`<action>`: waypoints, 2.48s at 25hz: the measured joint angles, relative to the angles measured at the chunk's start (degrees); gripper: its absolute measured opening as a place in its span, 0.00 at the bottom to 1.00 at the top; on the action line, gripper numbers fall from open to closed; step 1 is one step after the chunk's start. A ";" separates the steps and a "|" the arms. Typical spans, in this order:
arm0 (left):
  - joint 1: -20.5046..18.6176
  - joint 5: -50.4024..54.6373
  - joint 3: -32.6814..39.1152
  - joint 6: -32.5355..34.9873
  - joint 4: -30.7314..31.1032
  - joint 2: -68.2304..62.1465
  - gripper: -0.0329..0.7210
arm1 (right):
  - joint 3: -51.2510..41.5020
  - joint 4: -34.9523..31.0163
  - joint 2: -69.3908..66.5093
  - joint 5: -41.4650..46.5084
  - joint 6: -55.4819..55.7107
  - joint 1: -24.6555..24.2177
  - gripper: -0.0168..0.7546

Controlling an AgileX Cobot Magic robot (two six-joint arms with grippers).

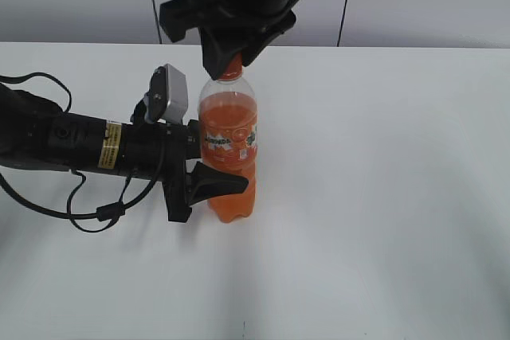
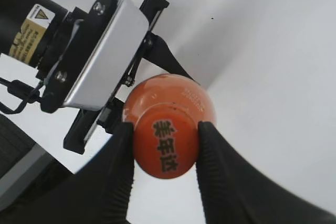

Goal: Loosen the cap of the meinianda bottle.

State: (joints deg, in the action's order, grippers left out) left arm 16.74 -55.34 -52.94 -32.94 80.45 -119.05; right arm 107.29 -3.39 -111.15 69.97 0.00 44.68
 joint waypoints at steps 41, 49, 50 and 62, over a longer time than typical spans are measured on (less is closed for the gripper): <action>0.00 0.05 0.00 0.05 -0.06 0.00 0.55 | 0.35 0.74 3.12 -0.02 -69.82 0.00 0.67; 0.00 0.05 0.00 0.00 -0.06 0.00 0.55 | 0.35 -1.54 5.88 -0.02 -34.48 -0.06 0.67; 0.00 0.05 0.00 0.00 -0.06 0.00 0.55 | 0.35 -0.87 5.88 -0.02 -27.28 -0.06 0.67; 0.00 0.05 0.00 0.00 -0.06 0.00 0.55 | 0.35 2.29 4.70 0.04 11.80 -0.06 0.67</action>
State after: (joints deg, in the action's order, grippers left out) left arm 16.74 -55.29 -52.94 -32.94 80.39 -119.05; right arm 107.64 -1.10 -106.45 70.01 11.80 44.62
